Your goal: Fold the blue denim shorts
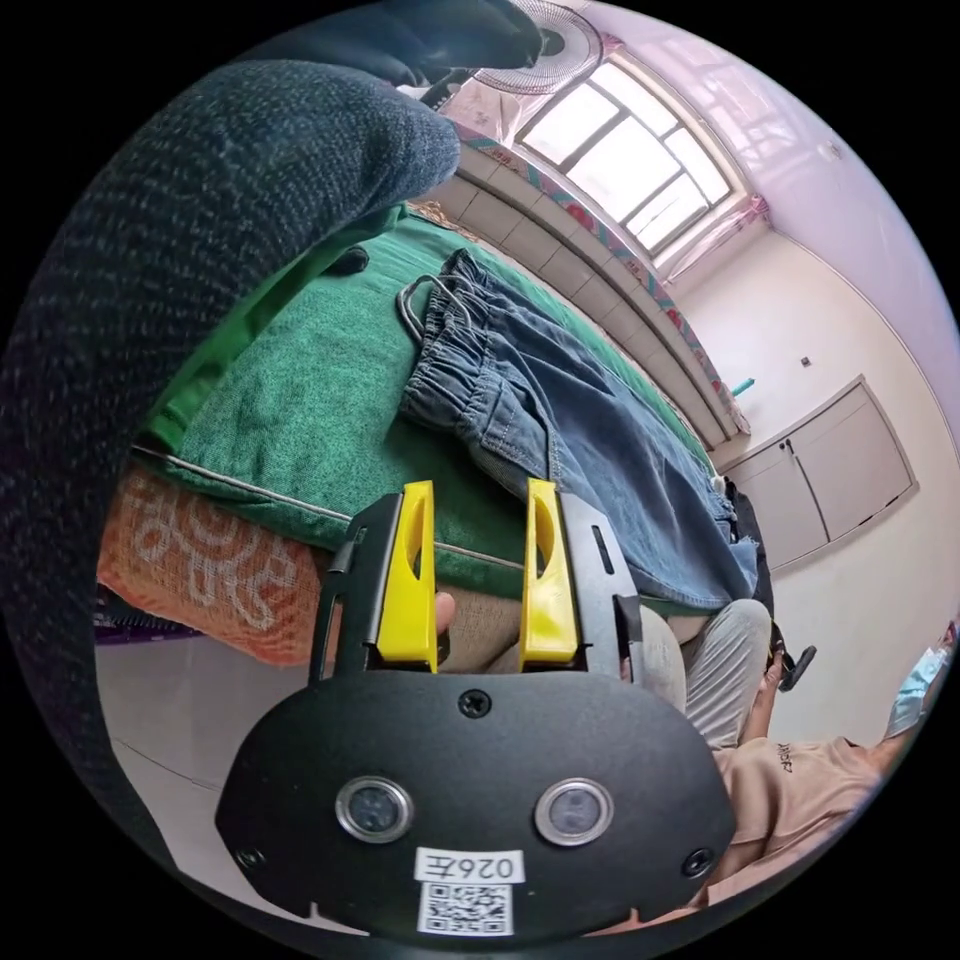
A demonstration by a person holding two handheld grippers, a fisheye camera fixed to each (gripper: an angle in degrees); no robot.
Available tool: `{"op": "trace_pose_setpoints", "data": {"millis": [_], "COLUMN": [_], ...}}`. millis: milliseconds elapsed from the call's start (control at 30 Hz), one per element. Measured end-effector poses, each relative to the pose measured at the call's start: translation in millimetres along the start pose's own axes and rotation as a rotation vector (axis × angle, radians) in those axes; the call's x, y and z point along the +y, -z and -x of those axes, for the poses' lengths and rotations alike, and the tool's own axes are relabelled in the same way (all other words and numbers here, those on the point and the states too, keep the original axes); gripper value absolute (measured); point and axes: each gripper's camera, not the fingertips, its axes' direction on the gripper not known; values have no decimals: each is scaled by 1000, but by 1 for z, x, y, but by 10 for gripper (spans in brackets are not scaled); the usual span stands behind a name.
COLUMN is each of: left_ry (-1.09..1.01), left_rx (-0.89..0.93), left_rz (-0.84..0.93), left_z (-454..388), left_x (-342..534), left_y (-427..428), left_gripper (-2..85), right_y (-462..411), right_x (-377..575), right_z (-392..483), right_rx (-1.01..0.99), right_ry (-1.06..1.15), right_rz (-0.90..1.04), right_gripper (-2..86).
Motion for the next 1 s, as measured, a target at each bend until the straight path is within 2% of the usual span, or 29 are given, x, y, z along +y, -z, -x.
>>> {"op": "trace_pose_setpoints", "data": {"millis": [167,267,400,500,567,633,767,867,933,1000], "left_ry": [-15,12,61,73,82,117,121,83,88,102], "left_rx": [46,135,200,199,153,176,356,354,361,373], "left_rz": [58,45,27,35,56,99,-134,-238,-280,-321], "left_z": [-1,7,16,17,15,20,22,7,3,-1], "left_x": [-11,-13,-16,-23,-30,-35,-31,-28,-28,-31], "left_y": [-21,-33,-46,-59,-71,-83,-56,-29,-16,-7], "left_gripper": [179,217,223,190,93,57,23,17,15,13], "right_y": [-47,-70,-99,-117,-130,-135,-88,-43,-31,-31], "right_x": [-15,-18,-21,-25,-31,-37,-50,-56,-61,-68], "right_z": [-50,-66,-75,-77,-76,-73,-61,-24,0,12], "right_rx": [-111,-201,-314,-397,-432,-445,-438,-333,-220,-204], "right_ry": [-196,-270,-316,-341,-337,-321,-291,-187,-138,-149], "right_rz": [44,53,80,78,97,115,-83,-199,-221,-230], "right_gripper": [71,86,86,80,21,-4,-14,-16,-16,-16]}}
